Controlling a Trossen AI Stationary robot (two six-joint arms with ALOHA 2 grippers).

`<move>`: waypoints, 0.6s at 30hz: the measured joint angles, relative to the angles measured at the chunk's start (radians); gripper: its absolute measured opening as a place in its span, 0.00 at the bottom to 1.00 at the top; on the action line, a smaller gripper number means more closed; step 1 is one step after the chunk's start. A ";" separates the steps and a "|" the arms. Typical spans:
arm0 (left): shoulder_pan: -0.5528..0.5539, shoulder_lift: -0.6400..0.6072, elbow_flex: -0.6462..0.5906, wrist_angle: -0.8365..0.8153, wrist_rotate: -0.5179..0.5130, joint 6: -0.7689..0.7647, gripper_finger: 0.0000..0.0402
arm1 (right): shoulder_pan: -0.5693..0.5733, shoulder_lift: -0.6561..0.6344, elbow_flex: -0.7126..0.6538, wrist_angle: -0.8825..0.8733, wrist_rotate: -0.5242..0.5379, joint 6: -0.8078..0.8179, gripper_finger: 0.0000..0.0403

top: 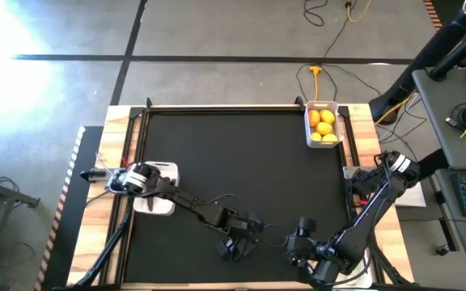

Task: Sort produce into baskets
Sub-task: Put the eggplant into the top white bin

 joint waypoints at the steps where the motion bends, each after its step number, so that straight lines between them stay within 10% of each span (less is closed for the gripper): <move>1: 0.000 0.000 0.000 -0.004 0.000 -0.007 0.37 | 0.000 0.000 0.000 0.000 0.000 0.000 0.59; 18: 0.000 -0.174 -0.042 -0.232 0.051 -0.253 0.06 | -0.012 -0.002 0.000 0.000 -0.029 -0.055 0.59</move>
